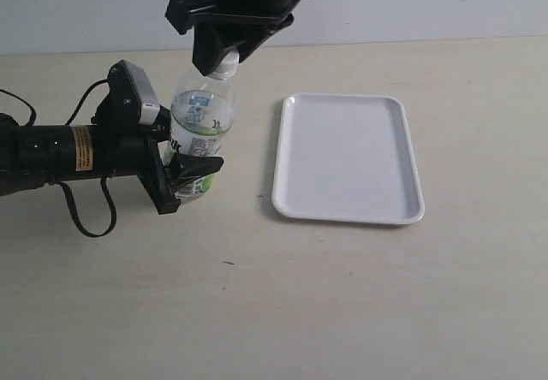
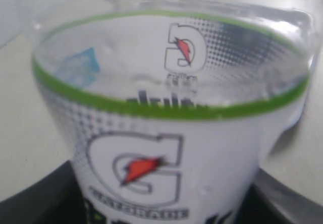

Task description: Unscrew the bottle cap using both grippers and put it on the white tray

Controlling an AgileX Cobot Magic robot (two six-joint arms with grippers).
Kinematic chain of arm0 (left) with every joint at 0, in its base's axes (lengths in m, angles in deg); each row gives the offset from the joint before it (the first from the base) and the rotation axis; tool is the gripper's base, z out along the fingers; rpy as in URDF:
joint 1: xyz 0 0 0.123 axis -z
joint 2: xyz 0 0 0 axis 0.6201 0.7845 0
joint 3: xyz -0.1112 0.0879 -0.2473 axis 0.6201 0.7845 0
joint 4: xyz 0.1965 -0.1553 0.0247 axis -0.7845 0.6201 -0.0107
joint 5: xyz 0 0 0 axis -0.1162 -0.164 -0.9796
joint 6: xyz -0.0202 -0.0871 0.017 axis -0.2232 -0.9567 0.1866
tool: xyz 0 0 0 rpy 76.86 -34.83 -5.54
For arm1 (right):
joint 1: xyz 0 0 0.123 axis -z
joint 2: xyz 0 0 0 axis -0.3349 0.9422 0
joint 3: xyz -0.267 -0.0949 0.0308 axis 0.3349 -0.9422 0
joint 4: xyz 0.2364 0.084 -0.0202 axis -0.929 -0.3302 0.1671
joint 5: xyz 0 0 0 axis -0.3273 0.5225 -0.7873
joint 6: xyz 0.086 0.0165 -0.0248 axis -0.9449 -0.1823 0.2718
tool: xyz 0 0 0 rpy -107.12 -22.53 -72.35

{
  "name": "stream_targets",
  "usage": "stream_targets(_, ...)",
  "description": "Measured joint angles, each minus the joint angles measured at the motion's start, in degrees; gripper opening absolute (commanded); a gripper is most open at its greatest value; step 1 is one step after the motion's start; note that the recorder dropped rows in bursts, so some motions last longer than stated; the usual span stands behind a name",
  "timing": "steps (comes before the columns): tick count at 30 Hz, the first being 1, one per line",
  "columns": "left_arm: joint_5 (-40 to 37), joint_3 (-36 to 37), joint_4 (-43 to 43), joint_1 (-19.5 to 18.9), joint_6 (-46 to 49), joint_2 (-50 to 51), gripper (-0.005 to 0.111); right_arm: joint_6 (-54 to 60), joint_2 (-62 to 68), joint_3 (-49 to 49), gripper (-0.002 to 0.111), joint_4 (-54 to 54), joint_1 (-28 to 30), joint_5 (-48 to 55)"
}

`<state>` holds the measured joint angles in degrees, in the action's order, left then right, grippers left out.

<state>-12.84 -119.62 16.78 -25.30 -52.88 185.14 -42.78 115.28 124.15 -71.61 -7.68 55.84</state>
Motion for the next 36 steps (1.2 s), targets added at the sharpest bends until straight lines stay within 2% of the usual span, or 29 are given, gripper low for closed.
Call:
stream_targets(19, 0.1, 0.0, -0.4, 0.2, -2.8, 0.0, 0.0, 25.5, 0.0, 0.0, 0.0, -2.1, 0.0, -0.2)
stream_targets(36, 0.2, 0.0, -0.8, 0.2, -6.1, 0.0, 0.0, 55.2, 0.4, 0.0, 0.0, -5.1, 0.0, -0.6)
